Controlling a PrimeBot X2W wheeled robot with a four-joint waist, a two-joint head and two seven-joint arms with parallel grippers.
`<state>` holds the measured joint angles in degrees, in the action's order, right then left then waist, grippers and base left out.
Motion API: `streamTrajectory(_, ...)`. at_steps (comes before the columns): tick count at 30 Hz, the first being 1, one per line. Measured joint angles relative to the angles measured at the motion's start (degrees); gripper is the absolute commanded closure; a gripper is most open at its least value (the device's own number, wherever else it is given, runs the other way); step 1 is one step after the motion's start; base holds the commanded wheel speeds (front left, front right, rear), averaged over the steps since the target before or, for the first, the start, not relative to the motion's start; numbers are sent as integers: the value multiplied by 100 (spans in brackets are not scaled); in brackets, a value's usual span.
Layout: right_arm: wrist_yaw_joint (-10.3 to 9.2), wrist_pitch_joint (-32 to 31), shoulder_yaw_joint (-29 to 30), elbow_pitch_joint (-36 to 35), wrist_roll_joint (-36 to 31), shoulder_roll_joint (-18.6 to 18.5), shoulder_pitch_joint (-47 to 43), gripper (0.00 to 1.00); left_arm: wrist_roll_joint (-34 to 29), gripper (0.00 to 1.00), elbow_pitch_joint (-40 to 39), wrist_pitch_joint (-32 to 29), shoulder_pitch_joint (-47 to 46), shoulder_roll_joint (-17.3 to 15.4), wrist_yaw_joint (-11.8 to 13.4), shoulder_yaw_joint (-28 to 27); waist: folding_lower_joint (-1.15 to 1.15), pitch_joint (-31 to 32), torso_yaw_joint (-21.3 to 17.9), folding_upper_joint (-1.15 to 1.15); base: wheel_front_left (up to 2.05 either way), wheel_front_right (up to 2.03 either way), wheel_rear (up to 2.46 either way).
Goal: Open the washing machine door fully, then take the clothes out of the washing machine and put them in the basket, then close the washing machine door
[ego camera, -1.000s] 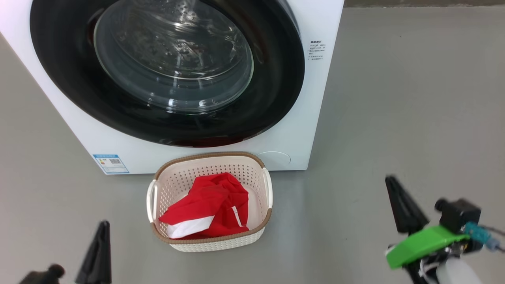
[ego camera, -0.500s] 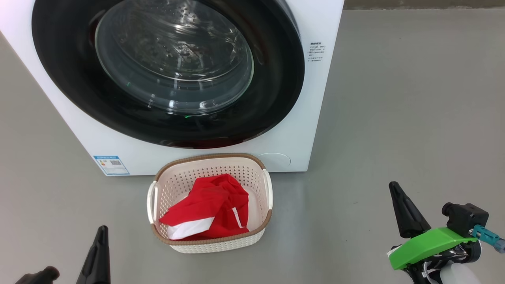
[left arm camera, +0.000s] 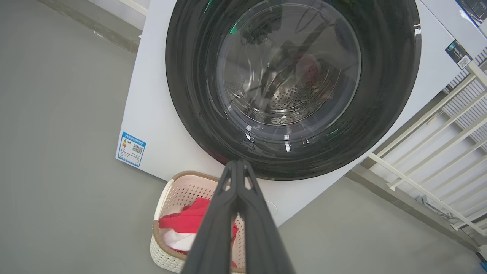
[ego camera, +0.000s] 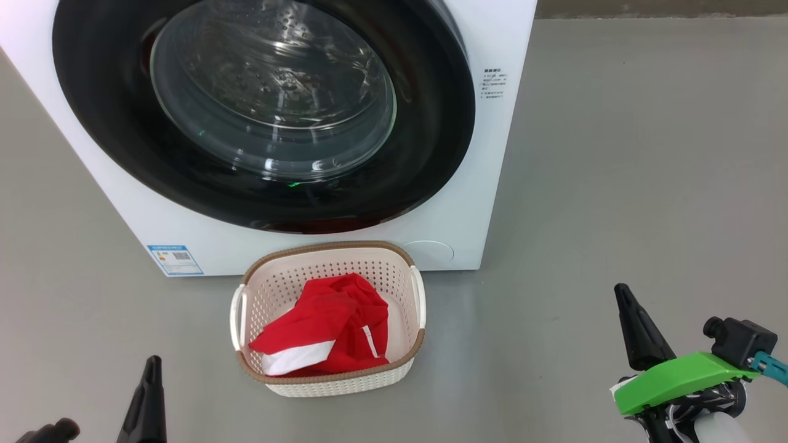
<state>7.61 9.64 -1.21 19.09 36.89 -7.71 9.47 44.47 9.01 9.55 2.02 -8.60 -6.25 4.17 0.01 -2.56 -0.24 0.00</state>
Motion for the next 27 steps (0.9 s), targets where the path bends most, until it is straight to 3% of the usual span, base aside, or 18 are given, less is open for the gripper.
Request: streamTrajectory(27,-1,-444,230,-100,1552,121,-106,100,1318,100,167,-437,-140,163,-7,-229,0,67,6,0,0,0,0)
